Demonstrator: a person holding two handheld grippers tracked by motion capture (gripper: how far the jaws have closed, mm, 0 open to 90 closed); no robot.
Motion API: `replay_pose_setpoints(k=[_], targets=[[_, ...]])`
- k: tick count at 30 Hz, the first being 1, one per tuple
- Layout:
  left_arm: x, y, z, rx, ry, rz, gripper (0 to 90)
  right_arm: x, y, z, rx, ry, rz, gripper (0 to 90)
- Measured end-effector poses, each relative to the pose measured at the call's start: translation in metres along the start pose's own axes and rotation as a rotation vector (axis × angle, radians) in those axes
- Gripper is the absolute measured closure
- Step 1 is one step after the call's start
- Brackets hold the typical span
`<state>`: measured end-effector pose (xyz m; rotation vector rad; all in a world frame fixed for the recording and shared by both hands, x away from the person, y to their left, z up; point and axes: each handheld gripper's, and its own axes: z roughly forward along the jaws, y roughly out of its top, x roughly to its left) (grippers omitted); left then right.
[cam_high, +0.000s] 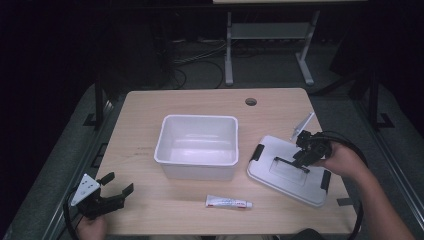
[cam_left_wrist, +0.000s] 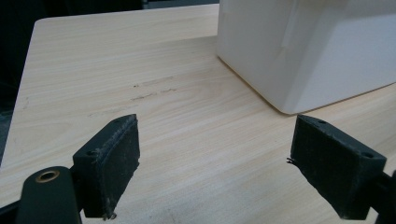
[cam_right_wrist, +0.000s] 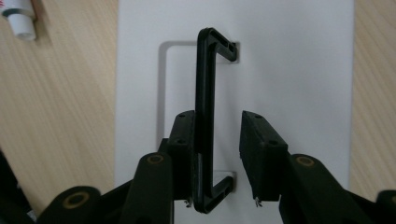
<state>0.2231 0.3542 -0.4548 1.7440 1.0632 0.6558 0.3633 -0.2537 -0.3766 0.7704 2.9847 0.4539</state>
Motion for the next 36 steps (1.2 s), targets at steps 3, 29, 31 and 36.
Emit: replay_pose_setpoints(k=[3, 29, 31, 36], targets=[[0.0, 0.0, 0.0, 0.001, 0.0, 0.001, 15.0, 0.005, 0.0, -0.004, -0.002, -0.008, -0.007, 61.4], [-0.001, 0.0, 0.0, -0.001, -0.001, 0.001, 15.0, 0.074, 0.023, -0.013, -0.014, -0.034, -0.165, 53.5], [-0.001, 0.0, 0.0, 0.0, -0.001, 0.001, 15.0, 0.075, 0.024, -0.012, -0.015, -0.029, -0.167, 53.3], [-0.001, 0.0, 0.0, -0.001, -0.001, 0.001, 15.0, 0.085, 0.028, -0.006, -0.015, -0.023, -0.189, 51.1]])
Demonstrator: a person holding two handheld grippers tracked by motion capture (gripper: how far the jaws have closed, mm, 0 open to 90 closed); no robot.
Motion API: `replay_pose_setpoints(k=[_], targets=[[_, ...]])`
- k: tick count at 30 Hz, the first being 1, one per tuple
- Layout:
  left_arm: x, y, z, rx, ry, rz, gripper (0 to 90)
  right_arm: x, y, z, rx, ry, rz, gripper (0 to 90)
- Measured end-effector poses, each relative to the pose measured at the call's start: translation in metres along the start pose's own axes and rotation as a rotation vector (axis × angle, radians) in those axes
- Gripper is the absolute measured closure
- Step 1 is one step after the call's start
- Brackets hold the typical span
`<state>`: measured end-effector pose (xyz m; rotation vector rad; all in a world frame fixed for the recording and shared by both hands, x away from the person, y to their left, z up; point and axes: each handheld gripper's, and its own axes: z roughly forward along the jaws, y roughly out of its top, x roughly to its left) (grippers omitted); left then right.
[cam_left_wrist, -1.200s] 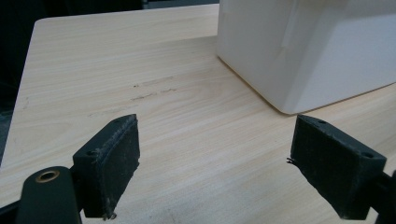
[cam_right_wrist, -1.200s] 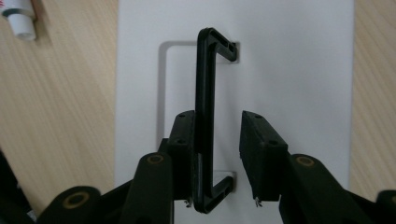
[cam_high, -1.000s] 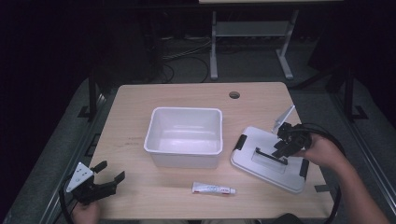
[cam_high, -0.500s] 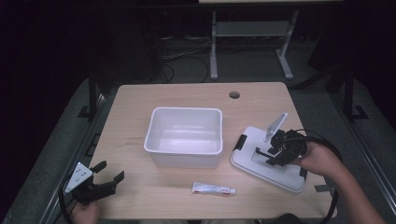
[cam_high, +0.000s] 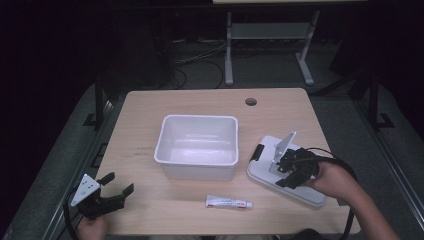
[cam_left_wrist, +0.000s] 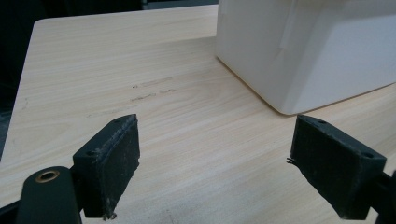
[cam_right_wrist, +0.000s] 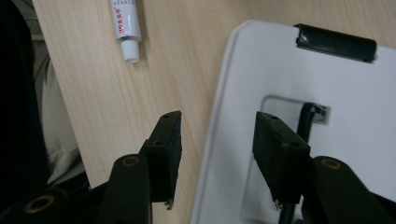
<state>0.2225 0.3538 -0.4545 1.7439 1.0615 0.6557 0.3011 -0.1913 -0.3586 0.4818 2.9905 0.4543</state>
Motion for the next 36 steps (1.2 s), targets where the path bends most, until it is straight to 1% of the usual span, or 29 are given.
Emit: replay_pose_setpoints(k=[1, 7, 9, 23, 24, 30, 31, 36], targets=[[0.0, 0.0, 0.0, -0.001, 0.002, 0.0, 15.0, 0.004, 0.003, 0.003, 0.003, 0.005, -0.009, 50.6], [0.0, 0.0, 0.0, -0.002, 0.001, -0.001, 15.0, 0.012, 0.011, 0.01, 0.012, 0.011, -0.038, 48.7], [0.0, 0.0, -0.001, -0.002, 0.002, -0.001, 15.0, 0.014, 0.013, 0.013, 0.015, 0.021, -0.04, 47.8], [0.001, 0.0, -0.002, -0.005, 0.005, -0.002, 15.0, 0.029, 0.028, 0.03, 0.008, 0.042, -0.074, 42.8], [0.001, 0.0, -0.002, -0.005, 0.005, -0.002, 15.0, 0.03, 0.031, 0.033, 0.004, 0.049, -0.085, 42.5], [0.002, 0.0, -0.002, -0.006, 0.004, -0.004, 15.0, 0.035, 0.037, 0.04, 0.006, 0.061, -0.096, 41.8], [0.002, 0.0, -0.002, -0.006, 0.004, -0.005, 15.0, 0.037, 0.039, 0.043, 0.003, 0.066, -0.104, 40.7], [0.001, 0.0, -0.002, -0.006, 0.004, -0.004, 15.0, 0.042, 0.044, 0.05, 0.001, 0.074, -0.12, 40.4]])
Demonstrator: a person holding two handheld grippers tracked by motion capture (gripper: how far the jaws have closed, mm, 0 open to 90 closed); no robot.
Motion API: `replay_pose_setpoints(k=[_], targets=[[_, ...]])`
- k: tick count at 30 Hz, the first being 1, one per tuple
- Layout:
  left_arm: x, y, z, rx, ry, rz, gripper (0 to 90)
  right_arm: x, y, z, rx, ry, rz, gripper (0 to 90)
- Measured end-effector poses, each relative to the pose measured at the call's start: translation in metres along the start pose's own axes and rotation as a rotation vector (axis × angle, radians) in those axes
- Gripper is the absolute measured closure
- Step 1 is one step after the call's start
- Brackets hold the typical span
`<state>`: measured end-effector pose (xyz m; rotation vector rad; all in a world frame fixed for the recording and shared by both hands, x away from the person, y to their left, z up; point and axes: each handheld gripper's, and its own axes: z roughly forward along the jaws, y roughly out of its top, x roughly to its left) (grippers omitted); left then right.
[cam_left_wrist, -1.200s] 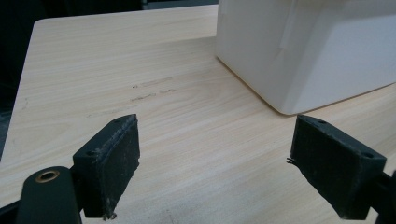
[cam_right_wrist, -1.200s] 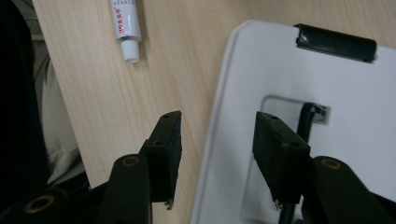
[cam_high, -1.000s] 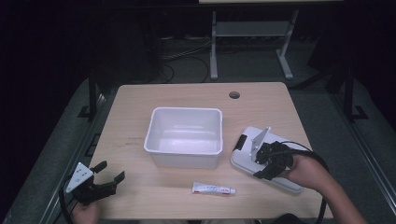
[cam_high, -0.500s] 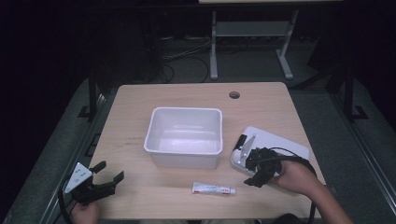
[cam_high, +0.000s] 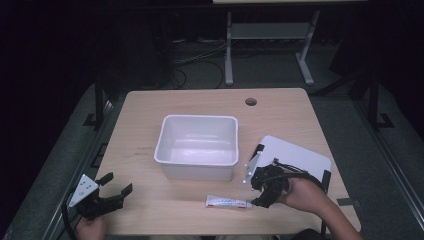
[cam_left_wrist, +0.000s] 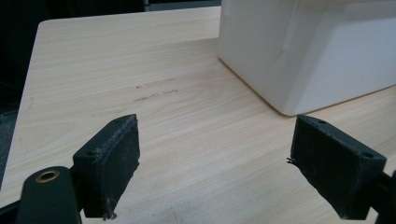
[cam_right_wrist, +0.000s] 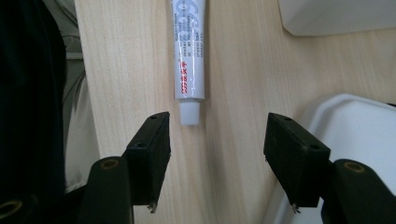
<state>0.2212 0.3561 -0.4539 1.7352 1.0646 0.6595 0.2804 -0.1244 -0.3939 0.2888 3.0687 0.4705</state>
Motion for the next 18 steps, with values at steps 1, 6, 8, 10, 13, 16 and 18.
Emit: replay_pose_setpoints(k=[1, 6, 8, 10, 13, 16, 18], targets=[[0.0, 0.0, 0.0, 0.0, 0.0, 0.0, 15.1, 0.0, 0.001, 0.001, -0.001, 0.002, -0.003, 40.3], [0.0, 0.0, 0.0, 0.0, 0.0, 0.0, 15.0, 0.002, 0.003, 0.007, 0.001, 0.012, -0.008, 40.4], [0.0, 0.0, 0.0, 0.0, 0.0, 0.0, 15.1, 0.003, 0.005, 0.01, 0.002, 0.017, -0.014, 40.5], [0.0, 0.0, 0.0, 0.0, 0.0, 0.0, 15.0, 0.004, 0.007, 0.013, 0.003, 0.022, -0.019, 40.7], [0.0, 0.0, 0.0, -0.001, 0.0, -0.001, 15.0, 0.006, 0.01, 0.016, 0.002, 0.028, -0.029, 41.0], [0.0, 0.0, 0.0, -0.001, 0.0, -0.001, 15.1, 0.008, 0.014, 0.019, 0.011, 0.026, -0.041, 41.2], [0.0, 0.0, 0.0, -0.001, 0.0, -0.001, 15.0, 0.009, 0.015, 0.02, 0.015, 0.025, -0.049, 41.4]])
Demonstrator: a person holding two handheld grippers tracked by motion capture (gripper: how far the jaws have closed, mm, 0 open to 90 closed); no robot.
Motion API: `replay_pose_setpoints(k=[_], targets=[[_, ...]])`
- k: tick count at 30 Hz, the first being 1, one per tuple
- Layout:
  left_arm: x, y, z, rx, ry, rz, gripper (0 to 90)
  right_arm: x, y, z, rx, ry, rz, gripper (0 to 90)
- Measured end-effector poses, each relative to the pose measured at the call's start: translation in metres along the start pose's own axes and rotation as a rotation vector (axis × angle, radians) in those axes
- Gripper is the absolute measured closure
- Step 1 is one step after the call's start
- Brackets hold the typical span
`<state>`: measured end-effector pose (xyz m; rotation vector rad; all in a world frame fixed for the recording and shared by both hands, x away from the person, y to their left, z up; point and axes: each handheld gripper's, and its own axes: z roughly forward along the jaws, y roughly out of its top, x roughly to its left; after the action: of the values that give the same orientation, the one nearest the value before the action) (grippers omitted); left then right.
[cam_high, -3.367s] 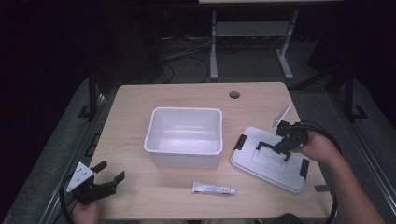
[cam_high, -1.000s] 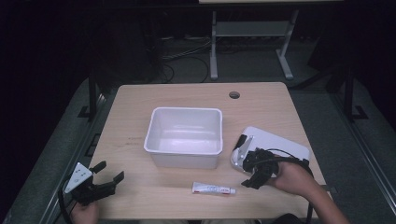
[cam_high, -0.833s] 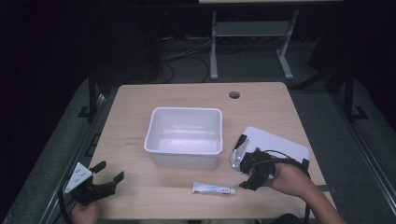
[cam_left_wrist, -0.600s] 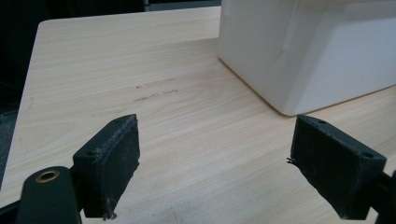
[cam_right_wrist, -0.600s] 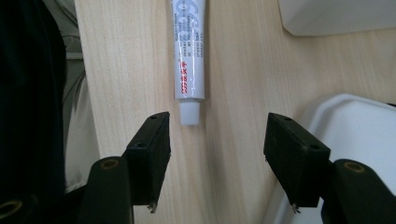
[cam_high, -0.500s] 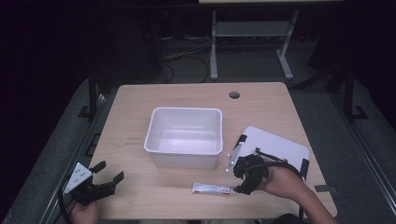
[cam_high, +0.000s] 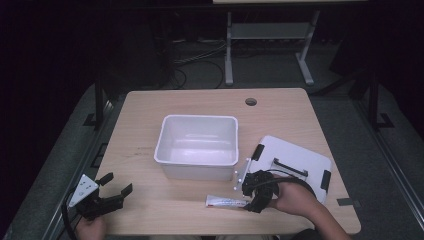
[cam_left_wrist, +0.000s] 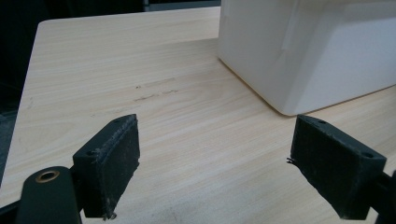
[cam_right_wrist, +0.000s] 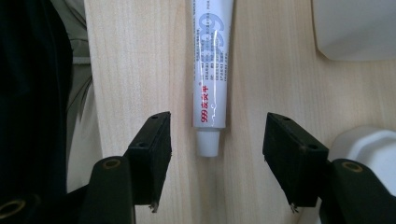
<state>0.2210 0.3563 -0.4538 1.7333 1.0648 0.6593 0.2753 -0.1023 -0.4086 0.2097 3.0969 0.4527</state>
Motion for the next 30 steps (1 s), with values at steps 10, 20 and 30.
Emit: replay_pose_setpoints(k=[10, 20, 30], targets=[[0.0, 0.0, 0.0, 0.0, -0.001, 0.0, 15.0, 0.004, 0.009, 0.009, 0.021, 0.015, -0.032, 43.2], [0.0, 0.0, 0.0, 0.0, 0.0, -0.002, 15.0, 0.006, 0.017, 0.018, 0.041, 0.019, -0.063, 46.6], [0.001, 0.0, -0.001, -0.003, -0.001, -0.003, 15.0, 0.006, 0.023, 0.025, 0.066, 0.01, -0.086, 50.4]])
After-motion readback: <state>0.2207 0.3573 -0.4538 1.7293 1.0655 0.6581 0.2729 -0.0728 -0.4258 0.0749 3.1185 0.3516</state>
